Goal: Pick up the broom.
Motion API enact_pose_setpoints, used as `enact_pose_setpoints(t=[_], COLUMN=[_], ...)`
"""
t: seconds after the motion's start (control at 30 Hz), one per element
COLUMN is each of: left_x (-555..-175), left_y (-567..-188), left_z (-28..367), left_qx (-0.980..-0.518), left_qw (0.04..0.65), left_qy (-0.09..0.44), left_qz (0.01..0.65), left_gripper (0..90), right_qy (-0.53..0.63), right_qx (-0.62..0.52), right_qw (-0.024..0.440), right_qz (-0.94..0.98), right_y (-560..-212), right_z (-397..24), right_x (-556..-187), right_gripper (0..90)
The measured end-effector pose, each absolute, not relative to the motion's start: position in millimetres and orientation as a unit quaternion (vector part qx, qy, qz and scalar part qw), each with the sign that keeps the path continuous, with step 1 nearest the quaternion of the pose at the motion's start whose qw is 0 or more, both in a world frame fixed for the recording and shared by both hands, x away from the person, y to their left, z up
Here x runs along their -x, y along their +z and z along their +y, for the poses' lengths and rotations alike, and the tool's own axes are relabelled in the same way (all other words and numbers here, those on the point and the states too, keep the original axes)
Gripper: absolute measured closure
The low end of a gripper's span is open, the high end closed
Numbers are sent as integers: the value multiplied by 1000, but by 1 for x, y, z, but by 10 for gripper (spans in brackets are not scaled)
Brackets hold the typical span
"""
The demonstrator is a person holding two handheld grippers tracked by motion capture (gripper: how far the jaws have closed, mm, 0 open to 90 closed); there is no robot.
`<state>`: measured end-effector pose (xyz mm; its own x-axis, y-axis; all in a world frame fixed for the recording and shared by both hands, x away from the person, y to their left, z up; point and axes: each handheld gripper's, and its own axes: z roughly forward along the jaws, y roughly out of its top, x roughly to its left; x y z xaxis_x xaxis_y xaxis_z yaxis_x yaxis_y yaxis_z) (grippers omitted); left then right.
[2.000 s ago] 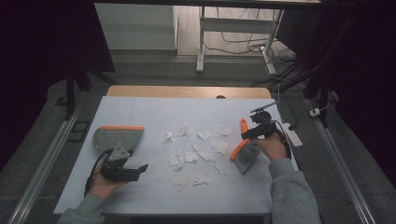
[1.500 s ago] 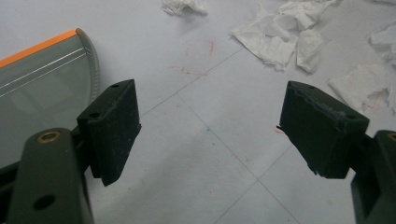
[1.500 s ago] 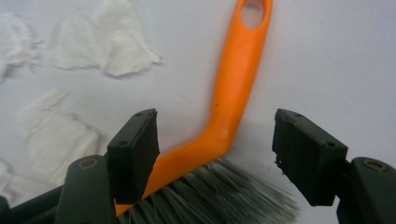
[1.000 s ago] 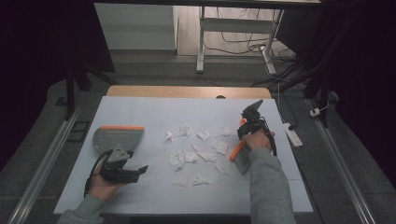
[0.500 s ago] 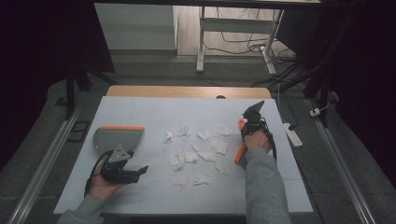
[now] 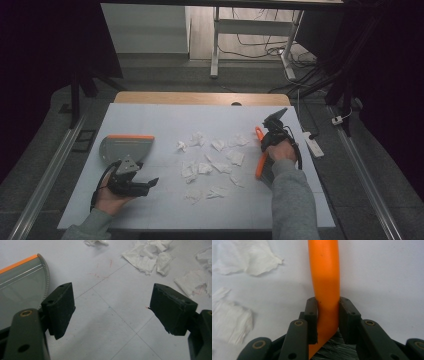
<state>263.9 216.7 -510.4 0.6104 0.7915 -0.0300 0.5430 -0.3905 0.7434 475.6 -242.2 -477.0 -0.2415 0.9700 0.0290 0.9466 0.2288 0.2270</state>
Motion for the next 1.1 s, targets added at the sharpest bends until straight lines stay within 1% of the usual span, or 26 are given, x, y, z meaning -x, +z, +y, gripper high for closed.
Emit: enact_pose_setpoints(t=[0.23,0.37,0.6,0.83,1.1], left_x=[-264,-264,-264,-265,-265], left_y=[-511,-511,-511,-512,-512], left_z=[217,216,216,217,216], left_qx=[-817,-818,-818,-818,-818], left_qw=[371,367,366,366,365], left_qy=[169,171,172,172,172], left_qz=[409,409,409,409,409], left_gripper=[209,209,208,208,209], right_qy=[138,195,258,318,364], right_qx=[-591,-578,-552,-544,-528], right_qw=[47,30,32,17,10], right_qz=[793,792,793,776,767], right_y=[-464,-450,-433,-430,-429], right_z=[-258,-265,-265,-267,-266], right_x=[-465,-449,-430,-417,-403], right_gripper=[705,705,705,705,704])
